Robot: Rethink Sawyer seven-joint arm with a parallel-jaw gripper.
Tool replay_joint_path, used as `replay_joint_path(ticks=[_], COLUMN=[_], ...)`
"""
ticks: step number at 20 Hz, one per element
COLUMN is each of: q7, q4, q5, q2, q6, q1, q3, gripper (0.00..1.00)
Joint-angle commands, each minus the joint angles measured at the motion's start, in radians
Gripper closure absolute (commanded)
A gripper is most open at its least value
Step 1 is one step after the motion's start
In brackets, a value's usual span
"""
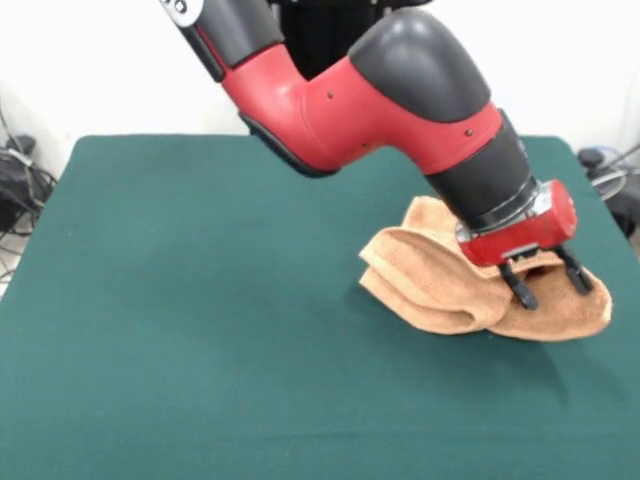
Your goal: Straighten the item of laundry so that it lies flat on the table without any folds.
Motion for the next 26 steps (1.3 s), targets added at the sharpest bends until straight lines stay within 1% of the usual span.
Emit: replay_joint_path(ticks=[1, 11, 18, 26], q7=[0.187, 0.210, 0.228, 0.200], q4=[0.025, 0.035, 0.064, 0.054], q5=[0.066, 0.122, 0.166, 0.182], q2=[-0.058, -0.133, -0.191, -0.182], q6=[0.077, 0.118, 0.122, 0.124], q1=[0.059, 0.101, 0.124, 0.126], q3=[-0.013, -0.045, -0.054, -0.069], gripper=[0.00, 0.00, 0.00, 0.00])
